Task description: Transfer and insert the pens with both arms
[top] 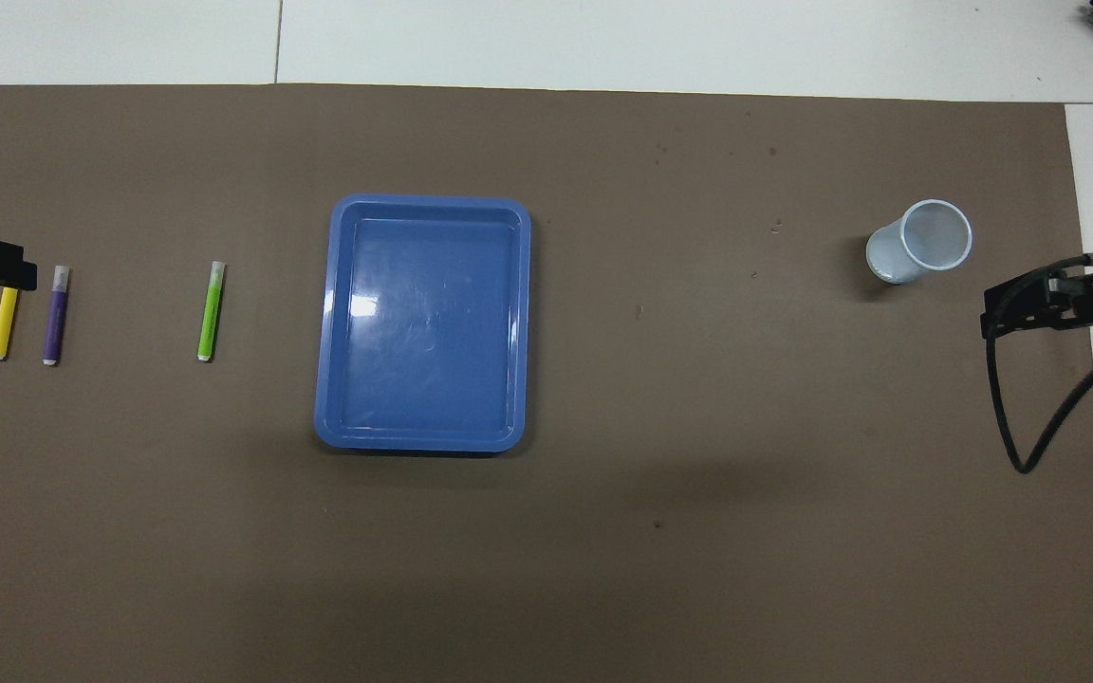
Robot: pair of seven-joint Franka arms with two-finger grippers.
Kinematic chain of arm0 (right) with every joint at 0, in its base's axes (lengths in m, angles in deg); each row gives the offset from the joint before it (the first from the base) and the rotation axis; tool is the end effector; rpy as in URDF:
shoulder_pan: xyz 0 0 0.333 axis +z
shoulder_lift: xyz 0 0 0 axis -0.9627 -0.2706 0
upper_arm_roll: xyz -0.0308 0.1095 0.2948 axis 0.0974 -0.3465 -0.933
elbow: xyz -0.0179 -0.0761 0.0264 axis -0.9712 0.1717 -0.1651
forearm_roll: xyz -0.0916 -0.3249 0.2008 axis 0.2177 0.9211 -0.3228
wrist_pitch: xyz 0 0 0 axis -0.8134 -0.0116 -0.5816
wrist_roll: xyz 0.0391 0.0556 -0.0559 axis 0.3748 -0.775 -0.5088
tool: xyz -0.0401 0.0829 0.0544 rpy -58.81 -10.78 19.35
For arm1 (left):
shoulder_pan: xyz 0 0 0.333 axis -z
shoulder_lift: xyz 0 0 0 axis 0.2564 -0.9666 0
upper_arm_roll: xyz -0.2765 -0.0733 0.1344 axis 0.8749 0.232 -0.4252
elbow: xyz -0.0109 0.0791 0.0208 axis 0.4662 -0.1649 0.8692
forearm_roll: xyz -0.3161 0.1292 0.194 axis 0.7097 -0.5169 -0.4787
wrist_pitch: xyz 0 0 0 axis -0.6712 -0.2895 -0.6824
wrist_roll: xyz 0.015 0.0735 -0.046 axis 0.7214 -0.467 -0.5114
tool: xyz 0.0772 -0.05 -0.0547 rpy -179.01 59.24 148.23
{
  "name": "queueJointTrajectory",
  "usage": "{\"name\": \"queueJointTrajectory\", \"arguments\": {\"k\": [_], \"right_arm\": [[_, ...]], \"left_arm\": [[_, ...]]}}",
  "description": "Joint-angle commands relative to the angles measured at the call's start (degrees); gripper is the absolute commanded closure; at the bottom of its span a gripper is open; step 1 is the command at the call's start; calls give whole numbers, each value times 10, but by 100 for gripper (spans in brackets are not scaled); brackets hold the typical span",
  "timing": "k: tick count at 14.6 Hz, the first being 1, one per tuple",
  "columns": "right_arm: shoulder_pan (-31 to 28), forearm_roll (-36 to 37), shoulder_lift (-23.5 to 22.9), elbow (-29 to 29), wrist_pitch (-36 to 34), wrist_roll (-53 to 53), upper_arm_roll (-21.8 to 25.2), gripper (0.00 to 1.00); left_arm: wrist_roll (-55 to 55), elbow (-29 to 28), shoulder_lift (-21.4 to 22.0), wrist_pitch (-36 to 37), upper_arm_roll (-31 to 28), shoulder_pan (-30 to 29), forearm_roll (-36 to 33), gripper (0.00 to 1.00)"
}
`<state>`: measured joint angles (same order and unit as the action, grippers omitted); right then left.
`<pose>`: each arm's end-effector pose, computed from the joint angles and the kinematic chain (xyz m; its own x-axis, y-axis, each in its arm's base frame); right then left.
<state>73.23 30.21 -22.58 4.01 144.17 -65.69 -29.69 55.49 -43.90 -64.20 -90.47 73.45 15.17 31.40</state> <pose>0.5482 0.0073 0.6329 0.9930 -0.0810 -0.0864 -0.0771 -0.9958 0.0485 0.5585 -0.0003 0.6445 0.9946 -0.0394 0.0958 -0.0401 -0.9992 0.0053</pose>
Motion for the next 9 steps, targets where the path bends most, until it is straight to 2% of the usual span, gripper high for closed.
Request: {"name": "queueJointTrajectory", "arguments": {"k": [1, 5, 9], "right_arm": [[-2, -1, 3, -2, -6, 2, -3, 0], [-2, -1, 3, -2, -6, 2, -3, 0], [-2, -1, 3, -2, -9, 3, -3, 0]], "left_arm": [[7, -21, -1, -35, -2, 0, 8, 0], [7, -55, -7, -90, -2, -2, 8, 0], [6, -65, -40, -140, -2, -7, 8, 0]]}}
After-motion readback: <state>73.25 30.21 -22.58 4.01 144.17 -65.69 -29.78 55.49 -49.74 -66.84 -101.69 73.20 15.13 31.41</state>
